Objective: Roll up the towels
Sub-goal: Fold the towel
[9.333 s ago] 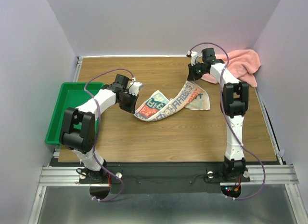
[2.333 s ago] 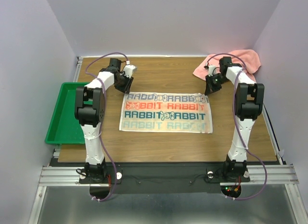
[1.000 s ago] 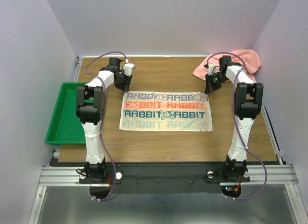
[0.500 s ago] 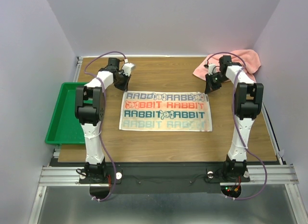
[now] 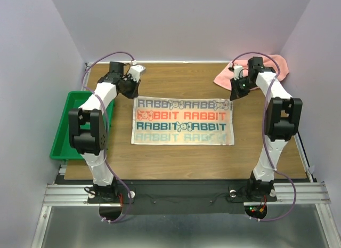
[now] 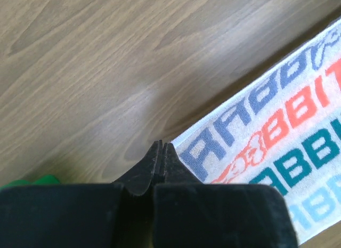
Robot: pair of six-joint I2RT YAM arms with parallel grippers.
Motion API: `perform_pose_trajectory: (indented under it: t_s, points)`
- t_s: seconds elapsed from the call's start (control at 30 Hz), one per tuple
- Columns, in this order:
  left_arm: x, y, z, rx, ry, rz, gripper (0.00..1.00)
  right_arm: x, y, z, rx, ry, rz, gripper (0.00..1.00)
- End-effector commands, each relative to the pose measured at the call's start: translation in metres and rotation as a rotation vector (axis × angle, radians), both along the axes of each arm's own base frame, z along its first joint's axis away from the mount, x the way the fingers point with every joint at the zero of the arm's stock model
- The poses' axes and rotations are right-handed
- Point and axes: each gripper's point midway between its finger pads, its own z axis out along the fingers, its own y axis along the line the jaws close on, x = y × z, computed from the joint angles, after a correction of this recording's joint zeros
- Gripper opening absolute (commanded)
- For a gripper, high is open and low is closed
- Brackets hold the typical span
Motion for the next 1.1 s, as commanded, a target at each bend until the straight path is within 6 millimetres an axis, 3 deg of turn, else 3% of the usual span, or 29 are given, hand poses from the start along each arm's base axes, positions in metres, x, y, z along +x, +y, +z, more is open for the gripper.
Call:
perform_pose_trajectory:
  t_s: [0.0, 0.13, 0.17, 0.27, 0.5, 0.7, 0.9, 1.07]
  points:
    - [-0.023, 0.0, 0.015, -0.001, -0.041, -0.099, 0.0, -0.016, -0.002, 0.021, -0.02, -0.057, 0.054, 0.01]
    - [-0.048, 0.009, 0.025, 0.017, -0.076, -0.14, 0.0, -0.043, 0.0, 0.033, -0.029, -0.091, 0.11, 0.01]
    - [-0.06, 0.01, 0.015, 0.03, -0.061, -0.171, 0.0, -0.056, 0.0, 0.026, -0.03, -0.074, 0.133, 0.0]
    - [-0.079, 0.012, 0.017, 0.05, -0.08, -0.211, 0.0, -0.073, 0.0, 0.025, -0.043, -0.081, 0.172, 0.01]
    - [-0.135, 0.017, -0.018, 0.116, -0.036, -0.353, 0.0, -0.122, 0.0, -0.004, -0.055, -0.007, 0.235, 0.01]
    - [-0.174, 0.021, -0.043, 0.152, -0.011, -0.459, 0.0, -0.148, 0.0, -0.018, -0.064, 0.03, 0.283, 0.01]
    - [-0.186, 0.026, -0.06, 0.19, -0.023, -0.49, 0.0, -0.173, 0.0, -0.043, -0.085, 0.099, 0.332, 0.01]
    - [-0.187, 0.025, -0.068, 0.182, -0.001, -0.487, 0.0, -0.176, 0.0, -0.051, -0.085, 0.123, 0.331, 0.01]
